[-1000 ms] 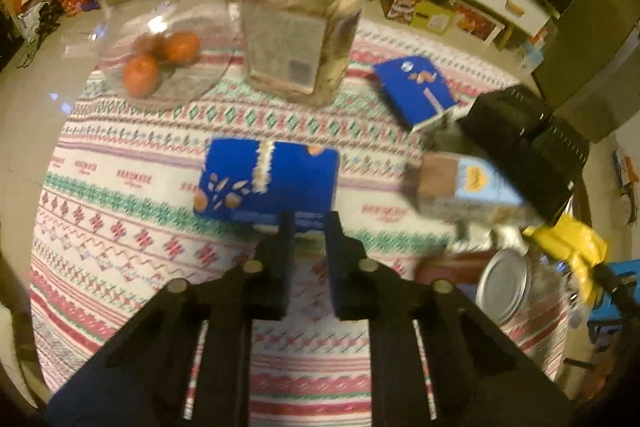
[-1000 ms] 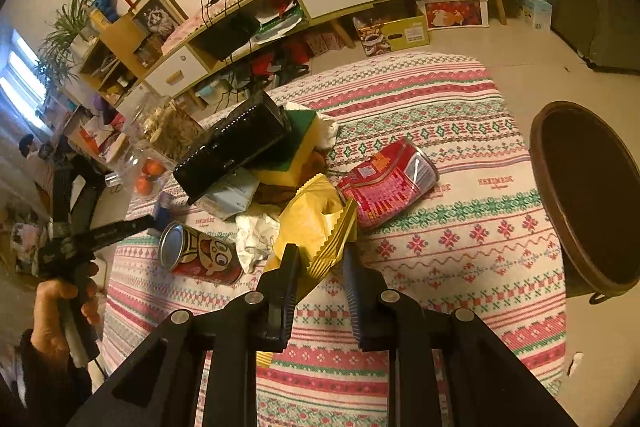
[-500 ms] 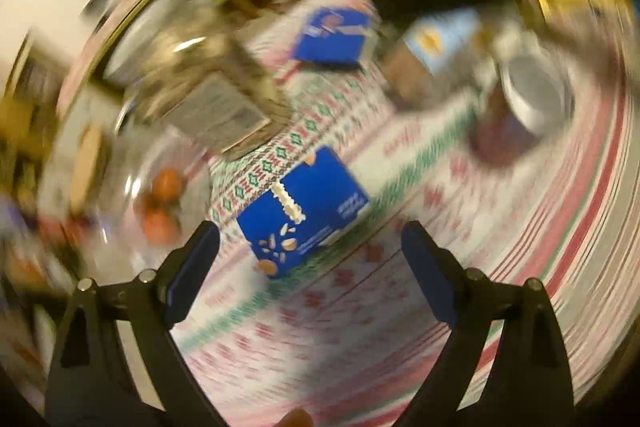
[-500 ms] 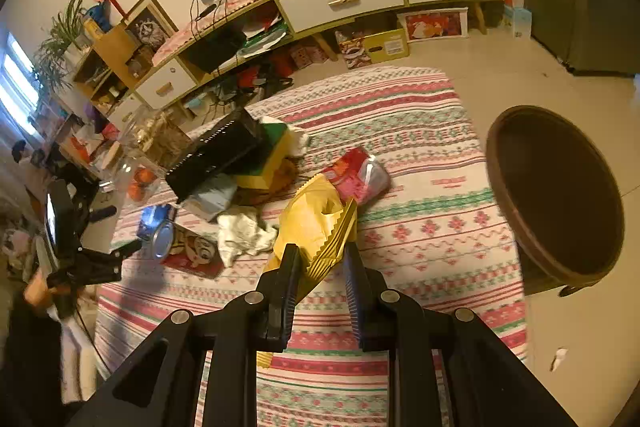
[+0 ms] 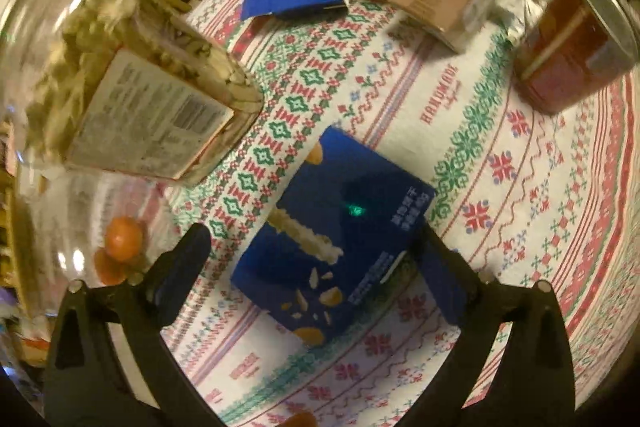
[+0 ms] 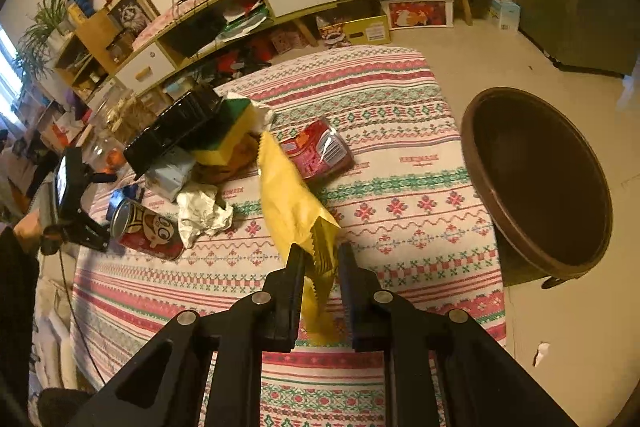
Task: Collect trash
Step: 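Carry both items over the brown bin and open left tool to drop the box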
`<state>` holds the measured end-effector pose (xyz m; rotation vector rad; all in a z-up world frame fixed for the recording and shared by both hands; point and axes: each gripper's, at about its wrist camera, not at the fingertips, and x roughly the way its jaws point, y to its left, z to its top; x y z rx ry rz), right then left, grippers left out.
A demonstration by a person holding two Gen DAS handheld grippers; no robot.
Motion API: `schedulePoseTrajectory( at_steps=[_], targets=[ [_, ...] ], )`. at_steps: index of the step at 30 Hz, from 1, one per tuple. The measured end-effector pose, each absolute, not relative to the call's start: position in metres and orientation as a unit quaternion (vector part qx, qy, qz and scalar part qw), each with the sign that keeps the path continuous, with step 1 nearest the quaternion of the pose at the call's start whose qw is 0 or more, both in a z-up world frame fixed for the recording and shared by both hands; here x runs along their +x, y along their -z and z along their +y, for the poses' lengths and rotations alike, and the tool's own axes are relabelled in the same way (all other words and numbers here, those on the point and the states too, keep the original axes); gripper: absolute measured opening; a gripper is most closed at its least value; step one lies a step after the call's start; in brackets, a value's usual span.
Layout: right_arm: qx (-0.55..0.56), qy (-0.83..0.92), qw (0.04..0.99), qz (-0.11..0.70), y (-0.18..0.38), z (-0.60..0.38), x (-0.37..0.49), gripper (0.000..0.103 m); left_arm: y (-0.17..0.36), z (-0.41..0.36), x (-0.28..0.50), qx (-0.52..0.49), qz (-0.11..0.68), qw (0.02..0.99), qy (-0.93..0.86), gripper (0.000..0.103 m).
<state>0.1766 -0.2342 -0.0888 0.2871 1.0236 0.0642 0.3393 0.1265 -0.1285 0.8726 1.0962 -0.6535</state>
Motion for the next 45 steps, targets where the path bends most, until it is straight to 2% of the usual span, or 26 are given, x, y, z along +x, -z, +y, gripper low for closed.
schedulePoseTrajectory(
  at_steps=[2,6,14,22,32,45],
  targets=[
    [0.128,-0.033,0.862,0.489,0.089,-0.231,0.178,0.017,0.128,0.135,0.346,0.358,0.509,0.725,0.294,0.099],
    [0.125,-0.035,0.862,0.49,0.086,-0.229,0.178,0.017,0.124,0.159,0.347,0.27,0.535,0.746,0.291,0.078],
    [0.124,-0.034,0.871,0.474,0.075,-0.236,0.167,0.013,0.114,0.185,0.301,0.191,0.532,0.791,0.236,0.077],
    [0.142,-0.014,0.891,0.431,0.037,-0.276,0.139,0.013,0.052,0.189,0.238,0.133,0.496,0.838,0.185,0.076],
    [0.188,0.106,0.886,0.411,0.027,-0.379,0.106,0.013,0.004,0.011,0.195,0.178,0.431,0.848,0.251,0.076],
    [0.238,0.177,0.86,0.415,0.061,-0.461,0.099,0.013,0.025,-0.208,0.195,0.211,0.43,0.807,0.346,0.077]
  ],
)
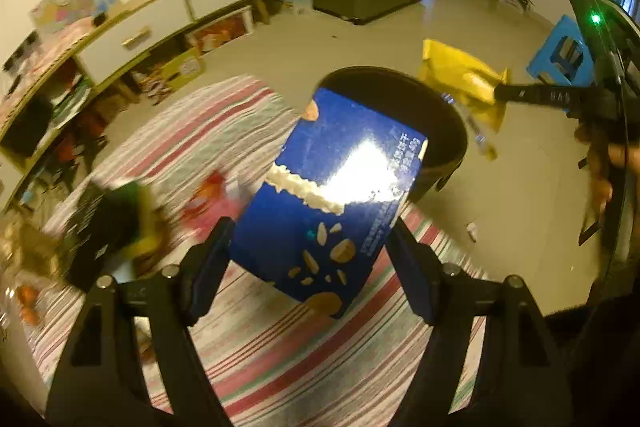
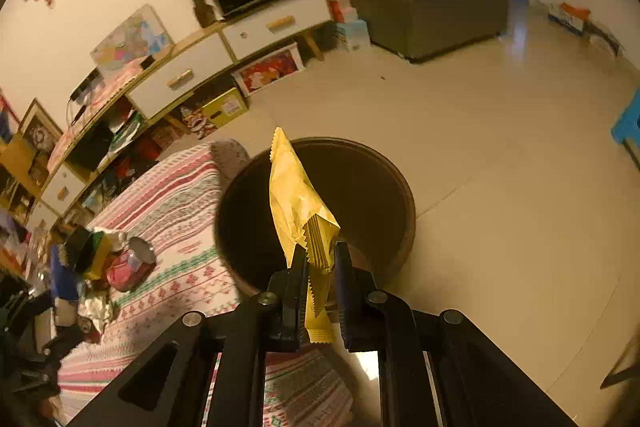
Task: Collect trash
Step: 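Carry both items over the brown bin and open left tool to drop the box, then open the right tool to drop the yellow bag into the brown bin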
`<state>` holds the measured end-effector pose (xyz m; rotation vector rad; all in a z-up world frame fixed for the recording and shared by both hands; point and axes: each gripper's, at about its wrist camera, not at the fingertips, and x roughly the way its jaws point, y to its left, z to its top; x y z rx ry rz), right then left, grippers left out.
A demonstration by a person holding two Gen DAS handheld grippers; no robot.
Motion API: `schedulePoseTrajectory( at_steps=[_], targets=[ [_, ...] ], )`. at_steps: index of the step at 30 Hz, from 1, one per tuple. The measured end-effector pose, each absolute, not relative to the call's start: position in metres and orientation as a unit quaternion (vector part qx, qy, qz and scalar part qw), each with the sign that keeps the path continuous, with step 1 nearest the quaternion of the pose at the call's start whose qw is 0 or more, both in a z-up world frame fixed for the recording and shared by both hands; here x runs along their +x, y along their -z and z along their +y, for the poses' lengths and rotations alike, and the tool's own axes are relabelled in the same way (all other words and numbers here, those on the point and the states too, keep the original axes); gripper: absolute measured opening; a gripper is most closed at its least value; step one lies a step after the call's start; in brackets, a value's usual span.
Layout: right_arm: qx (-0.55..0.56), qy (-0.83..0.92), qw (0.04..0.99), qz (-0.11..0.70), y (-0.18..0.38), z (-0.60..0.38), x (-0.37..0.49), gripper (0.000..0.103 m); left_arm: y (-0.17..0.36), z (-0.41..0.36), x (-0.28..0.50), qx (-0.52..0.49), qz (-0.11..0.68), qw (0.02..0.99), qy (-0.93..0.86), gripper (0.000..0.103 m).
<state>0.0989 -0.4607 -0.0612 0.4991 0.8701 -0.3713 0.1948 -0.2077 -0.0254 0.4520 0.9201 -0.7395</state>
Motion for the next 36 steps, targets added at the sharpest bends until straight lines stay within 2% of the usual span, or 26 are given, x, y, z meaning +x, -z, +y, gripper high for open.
schedulePoseTrajectory(
  at_steps=[8,17,18,19,21,32,36],
  targets=[
    [0.252,0.179,0.849,0.428,0.078,-0.469,0.101,0.013,0.054,-0.286,0.212,0.216,0.443,0.796,0.352,0.077],
    [0.247,0.19,0.848,0.428,0.08,-0.473,0.102,0.013,0.074,-0.312,0.215,0.196,0.435,0.803,0.358,0.078],
    [0.246,0.192,0.847,0.43,0.081,-0.473,0.103,0.013,0.074,-0.312,0.214,0.194,0.431,0.805,0.357,0.08],
    [0.245,0.194,0.847,0.431,0.082,-0.474,0.103,0.013,0.073,-0.312,0.214,0.19,0.431,0.807,0.356,0.088],
    [0.248,0.195,0.844,0.434,0.086,-0.473,0.104,0.013,0.071,-0.313,0.214,0.183,0.427,0.813,0.35,0.095],
    [0.24,0.201,0.846,0.432,0.086,-0.47,0.115,0.014,0.041,-0.266,0.197,0.161,0.391,0.847,0.322,0.098],
    [0.247,0.201,0.849,0.422,0.083,-0.469,0.114,0.019,0.035,-0.241,0.19,0.145,0.385,0.857,0.311,0.099]
  ],
)
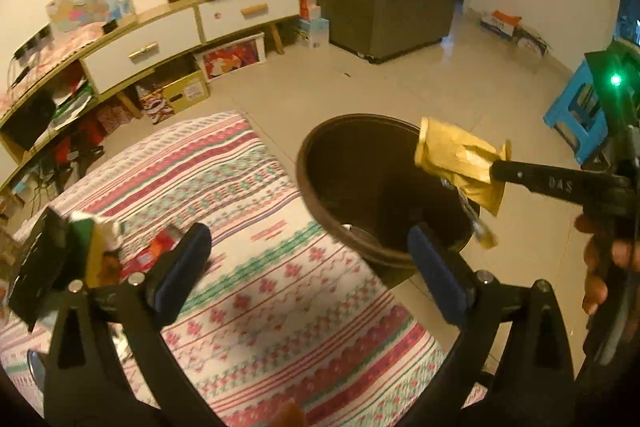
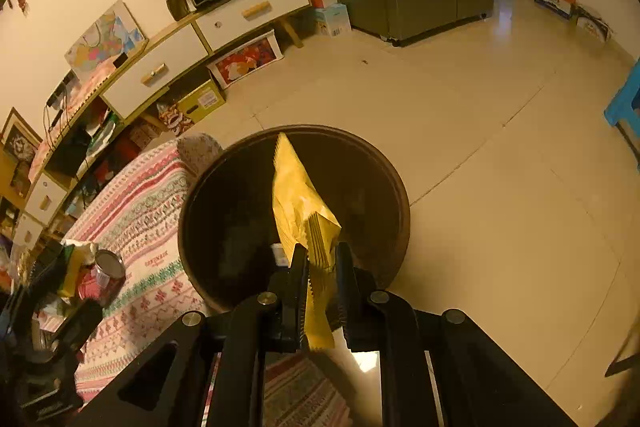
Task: Collect trash
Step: 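Open the right tool to drop the yellow bag into the brown bin, then grasp the black plastic tray with right tool while left tool returns to the table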
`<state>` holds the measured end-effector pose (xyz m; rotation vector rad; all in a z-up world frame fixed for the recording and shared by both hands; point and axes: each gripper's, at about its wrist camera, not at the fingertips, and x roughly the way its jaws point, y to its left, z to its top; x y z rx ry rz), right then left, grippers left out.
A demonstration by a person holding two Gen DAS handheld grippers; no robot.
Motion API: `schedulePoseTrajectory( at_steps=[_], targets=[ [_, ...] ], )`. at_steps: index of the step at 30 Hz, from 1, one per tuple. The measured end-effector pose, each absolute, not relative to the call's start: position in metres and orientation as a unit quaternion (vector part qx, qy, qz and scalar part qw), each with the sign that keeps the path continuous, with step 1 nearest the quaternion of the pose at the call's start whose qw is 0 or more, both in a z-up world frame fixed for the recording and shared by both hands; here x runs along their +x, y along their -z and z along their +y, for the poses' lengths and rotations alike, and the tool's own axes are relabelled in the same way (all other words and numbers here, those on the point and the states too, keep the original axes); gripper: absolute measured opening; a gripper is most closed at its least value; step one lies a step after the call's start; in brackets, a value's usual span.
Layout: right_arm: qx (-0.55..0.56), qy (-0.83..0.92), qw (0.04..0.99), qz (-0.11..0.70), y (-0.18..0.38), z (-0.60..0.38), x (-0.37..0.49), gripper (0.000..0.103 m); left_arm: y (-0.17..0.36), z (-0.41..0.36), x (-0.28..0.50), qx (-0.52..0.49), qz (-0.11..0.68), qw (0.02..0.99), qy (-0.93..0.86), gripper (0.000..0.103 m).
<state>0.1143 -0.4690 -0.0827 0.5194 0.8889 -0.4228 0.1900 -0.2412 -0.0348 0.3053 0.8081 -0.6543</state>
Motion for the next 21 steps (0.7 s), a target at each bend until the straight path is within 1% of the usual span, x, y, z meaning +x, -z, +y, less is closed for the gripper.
schedulePoseTrajectory(
  at_steps=[1,2,4,9,13,15,17,21],
  targets=[
    [0.249,0.202,0.849,0.421,0.081,-0.469,0.114,0.028,0.033,-0.236,0.189,0.142,0.384,0.859,0.308,0.099],
    [0.251,0.205,0.849,0.418,0.079,-0.468,0.113,0.051,0.031,-0.231,0.19,0.138,0.382,0.861,0.306,0.1],
    [0.252,0.205,0.857,0.4,0.071,-0.465,0.109,0.076,0.026,-0.218,0.188,0.132,0.379,0.867,0.295,0.1],
    [0.227,0.198,0.87,0.389,0.054,-0.448,0.109,0.076,0.016,-0.184,0.187,0.1,0.379,0.878,0.274,0.101],
    [0.209,0.189,0.88,0.383,0.04,-0.427,0.112,0.076,0.008,-0.161,0.184,0.097,0.373,0.886,0.259,0.102],
    [0.199,0.185,0.884,0.379,0.033,-0.416,0.114,0.077,0.004,-0.145,0.183,0.09,0.374,0.89,0.246,0.102],
    [0.189,0.18,0.891,0.372,0.025,-0.402,0.115,0.083,0.002,-0.13,0.184,0.077,0.378,0.891,0.237,0.103],
    [0.168,0.172,0.9,0.364,0.015,-0.381,0.117,0.084,0.004,-0.1,0.187,0.049,0.391,0.893,0.218,0.103]
  ],
)
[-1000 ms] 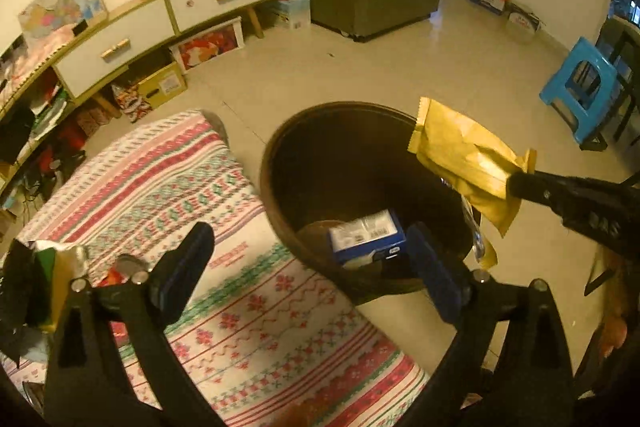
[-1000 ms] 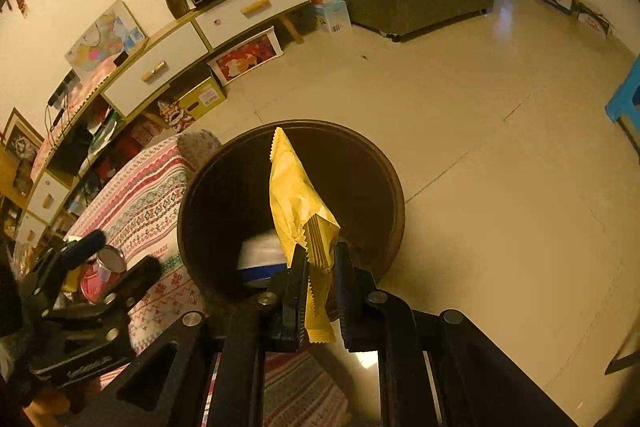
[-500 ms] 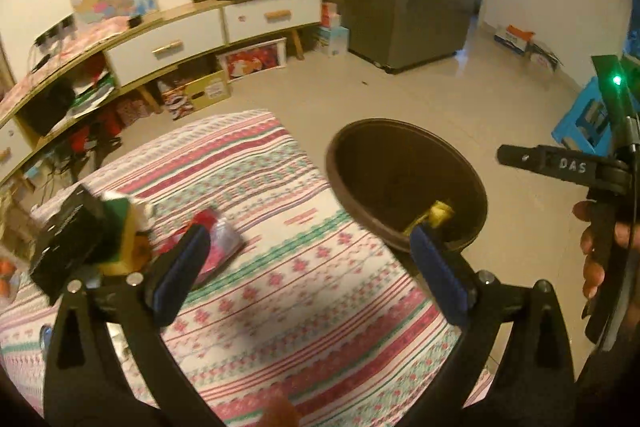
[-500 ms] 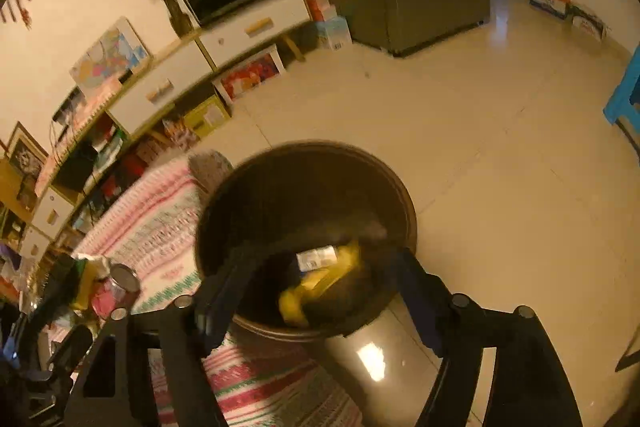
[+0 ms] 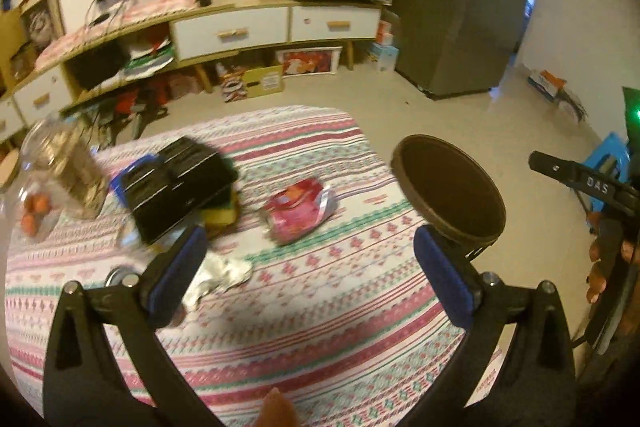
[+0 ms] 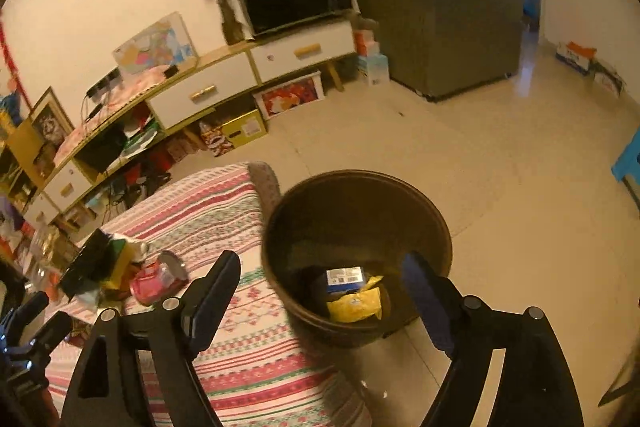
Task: Collect trash
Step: 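Grasp the black plastic tray with right tool while left tool returns to the table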
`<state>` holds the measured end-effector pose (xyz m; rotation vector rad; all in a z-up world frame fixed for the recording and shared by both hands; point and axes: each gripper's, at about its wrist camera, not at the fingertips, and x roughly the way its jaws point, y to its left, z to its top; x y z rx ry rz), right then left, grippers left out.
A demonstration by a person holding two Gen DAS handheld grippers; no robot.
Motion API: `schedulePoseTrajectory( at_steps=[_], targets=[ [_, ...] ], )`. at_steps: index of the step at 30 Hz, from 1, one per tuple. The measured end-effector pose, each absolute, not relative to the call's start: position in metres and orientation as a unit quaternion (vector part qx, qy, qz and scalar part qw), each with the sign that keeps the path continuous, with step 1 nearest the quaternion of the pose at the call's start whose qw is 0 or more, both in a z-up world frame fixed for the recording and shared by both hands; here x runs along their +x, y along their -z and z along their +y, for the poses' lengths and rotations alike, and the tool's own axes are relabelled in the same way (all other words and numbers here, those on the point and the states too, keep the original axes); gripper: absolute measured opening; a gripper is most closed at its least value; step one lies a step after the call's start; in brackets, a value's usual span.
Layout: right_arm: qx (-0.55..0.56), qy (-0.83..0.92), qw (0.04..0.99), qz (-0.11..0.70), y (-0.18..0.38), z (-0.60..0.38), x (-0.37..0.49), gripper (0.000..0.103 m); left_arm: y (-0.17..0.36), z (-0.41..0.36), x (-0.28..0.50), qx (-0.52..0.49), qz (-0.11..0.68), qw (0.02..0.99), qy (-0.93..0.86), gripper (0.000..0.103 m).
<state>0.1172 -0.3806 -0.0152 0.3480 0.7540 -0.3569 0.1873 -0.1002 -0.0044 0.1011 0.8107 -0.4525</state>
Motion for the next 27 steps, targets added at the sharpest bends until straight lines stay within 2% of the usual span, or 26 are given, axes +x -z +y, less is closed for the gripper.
schedulePoseTrajectory(
  at_steps=[14,27],
  targets=[
    [0.116,0.131,0.911,0.374,0.012,-0.304,0.133,0.086,0.024,0.014,0.214,-0.017,0.439,0.889,0.13,0.103],
    [0.072,0.033,0.916,0.394,0.019,-0.215,0.184,0.086,0.036,0.077,0.246,-0.042,0.475,0.877,0.058,0.103]
  ],
)
